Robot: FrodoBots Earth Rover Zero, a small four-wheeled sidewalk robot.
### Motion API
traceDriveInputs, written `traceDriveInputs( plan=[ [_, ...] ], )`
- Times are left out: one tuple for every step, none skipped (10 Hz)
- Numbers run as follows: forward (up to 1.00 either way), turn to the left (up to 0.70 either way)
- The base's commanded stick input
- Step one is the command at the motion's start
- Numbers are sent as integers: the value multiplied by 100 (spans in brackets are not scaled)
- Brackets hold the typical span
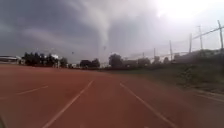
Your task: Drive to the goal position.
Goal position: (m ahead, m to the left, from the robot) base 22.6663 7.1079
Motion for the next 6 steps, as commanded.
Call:
traceDriveInputs(
  plan=[
    [70,0],
    [70,0],
    [70,0],
    [70,0],
    [70,0],
    [70,0]
  ],
)
